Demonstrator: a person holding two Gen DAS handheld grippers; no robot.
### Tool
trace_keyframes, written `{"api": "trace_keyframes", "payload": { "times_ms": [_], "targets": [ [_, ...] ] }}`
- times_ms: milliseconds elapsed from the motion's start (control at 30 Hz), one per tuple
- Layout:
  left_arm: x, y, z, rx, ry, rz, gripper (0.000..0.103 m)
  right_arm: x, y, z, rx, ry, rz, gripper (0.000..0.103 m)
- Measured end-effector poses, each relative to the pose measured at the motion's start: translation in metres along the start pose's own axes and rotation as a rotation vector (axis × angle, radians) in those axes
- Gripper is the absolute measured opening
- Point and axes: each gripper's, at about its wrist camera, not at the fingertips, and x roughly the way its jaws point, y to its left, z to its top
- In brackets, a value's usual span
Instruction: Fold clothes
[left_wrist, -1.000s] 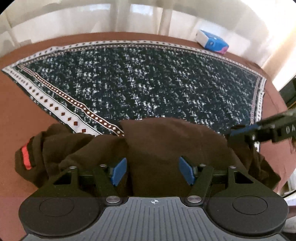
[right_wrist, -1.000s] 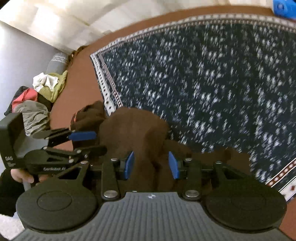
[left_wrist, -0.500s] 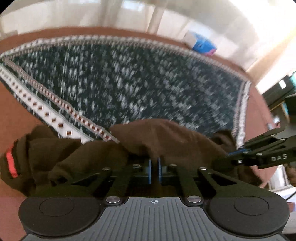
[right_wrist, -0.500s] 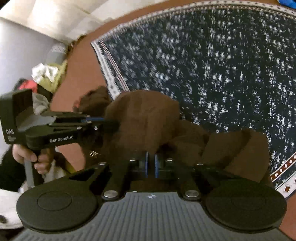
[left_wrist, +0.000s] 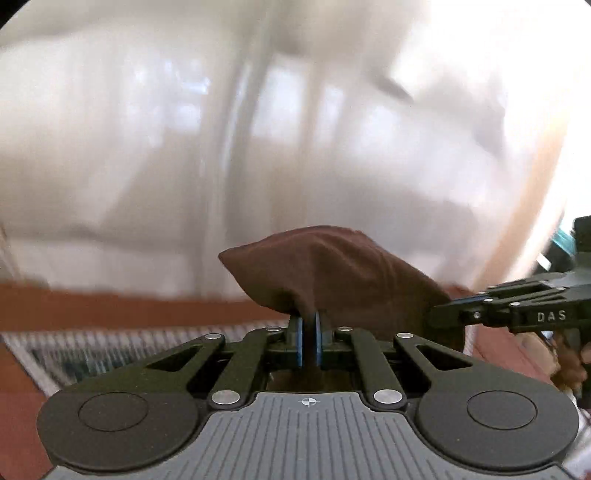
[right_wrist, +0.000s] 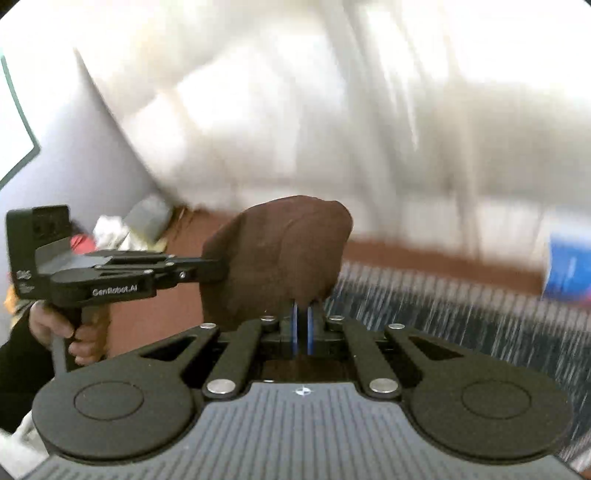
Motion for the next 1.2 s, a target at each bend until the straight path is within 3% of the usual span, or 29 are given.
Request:
{"api": "trace_keyframes", "payload": {
  "times_ms": [100,200,400,433,467,567,633,700,833,933,1033,1200],
  "targets": [
    [0.038,0.015,0.026,0.003,-0.031,0.057,0.002,0.025,-0.003,0.035,-0.042,-0.071,-0.067,0.006],
    [0.090,0.033,0.037,-0.005,-0.007,0.107,0.002,0.068,-0.011,0.058,-0.074,-0.093,-0.161,0.006],
    [0.201,0.074,0.023,-0.035,0.071,0.178,0.003,0.168,-0.052,0.067,-0.044,-0.060,-0.282,0.006],
    [0.218,0.079,0.016,-0.042,0.102,0.192,0.007,0.184,-0.060,0.064,-0.026,-0.054,-0.295,0.006],
    [0.235,0.084,0.008,-0.045,0.140,0.209,0.031,0.202,-0.069,0.059,-0.001,-0.037,-0.312,0.006],
    [0.278,0.097,-0.019,-0.029,0.258,0.255,0.034,0.246,-0.099,0.034,0.077,0.066,-0.362,0.010],
    [0.289,0.107,-0.035,-0.023,0.320,0.264,0.036,0.269,-0.117,0.016,0.127,0.139,-0.390,0.024],
    [0.284,0.118,-0.044,-0.034,0.353,0.269,0.037,0.266,-0.127,0.003,0.155,0.167,-0.377,0.029],
    [0.229,0.118,-0.050,-0.056,0.320,0.241,0.039,0.216,-0.125,-0.013,0.162,0.136,-0.306,0.031],
    [0.175,0.103,-0.063,-0.029,0.311,0.200,0.051,0.167,-0.112,-0.030,0.147,0.089,-0.249,0.045],
    [0.128,0.079,-0.092,0.008,0.339,0.186,0.056,0.128,-0.100,-0.053,0.162,0.056,-0.224,0.046],
    [0.064,0.053,-0.148,-0.028,0.406,0.189,0.058,0.078,-0.074,-0.111,0.232,0.057,-0.243,0.048]
  ]
}}
